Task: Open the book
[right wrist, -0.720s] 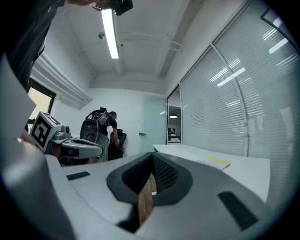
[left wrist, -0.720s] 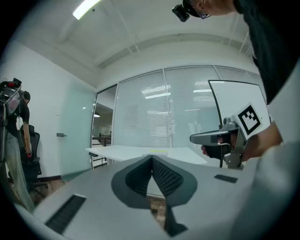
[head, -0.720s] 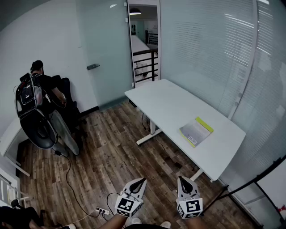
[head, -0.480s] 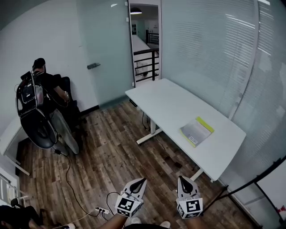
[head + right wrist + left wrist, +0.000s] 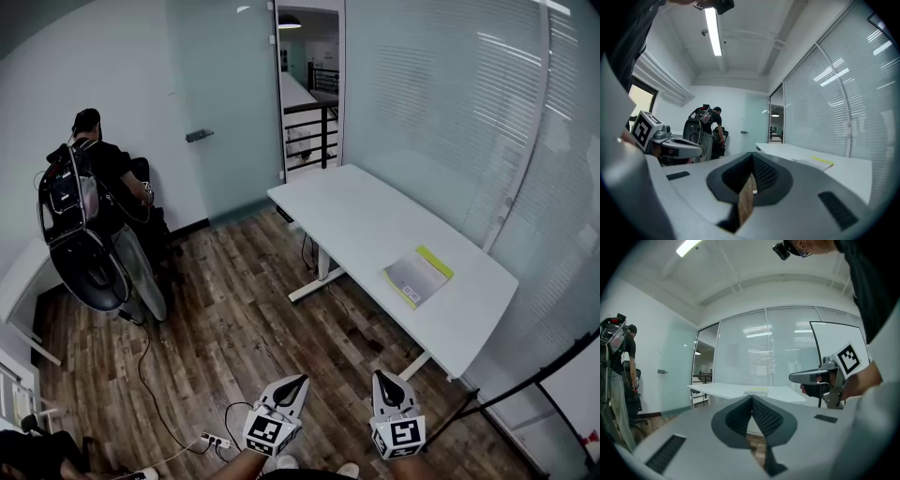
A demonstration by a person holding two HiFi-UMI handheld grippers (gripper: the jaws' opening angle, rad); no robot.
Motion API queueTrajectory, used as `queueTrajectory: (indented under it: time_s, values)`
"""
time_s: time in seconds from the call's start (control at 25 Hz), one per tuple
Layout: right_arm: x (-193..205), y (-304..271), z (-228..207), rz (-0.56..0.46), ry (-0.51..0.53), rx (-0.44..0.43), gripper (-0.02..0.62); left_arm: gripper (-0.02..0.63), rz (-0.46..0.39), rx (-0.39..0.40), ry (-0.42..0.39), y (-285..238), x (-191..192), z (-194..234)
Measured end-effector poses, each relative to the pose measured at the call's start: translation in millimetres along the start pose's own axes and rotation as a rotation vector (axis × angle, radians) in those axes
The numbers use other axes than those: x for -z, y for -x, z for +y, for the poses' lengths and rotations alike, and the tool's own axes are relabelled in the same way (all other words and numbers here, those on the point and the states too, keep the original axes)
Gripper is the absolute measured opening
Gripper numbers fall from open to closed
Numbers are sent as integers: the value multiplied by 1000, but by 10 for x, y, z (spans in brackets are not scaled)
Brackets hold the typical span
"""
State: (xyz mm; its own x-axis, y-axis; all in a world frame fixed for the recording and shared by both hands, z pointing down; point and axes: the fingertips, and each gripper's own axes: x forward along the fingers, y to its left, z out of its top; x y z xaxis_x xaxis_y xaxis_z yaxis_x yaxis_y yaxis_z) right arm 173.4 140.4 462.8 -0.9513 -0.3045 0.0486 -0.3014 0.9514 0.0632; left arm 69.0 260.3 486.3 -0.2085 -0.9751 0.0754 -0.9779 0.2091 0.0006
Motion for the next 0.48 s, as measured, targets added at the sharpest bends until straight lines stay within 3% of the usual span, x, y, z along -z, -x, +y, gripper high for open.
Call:
queueTrajectory:
  time_s: [0.48]
  values:
    - [63, -357, 431, 30, 0, 32, 6, 12, -9, 24, 6, 328, 66, 558]
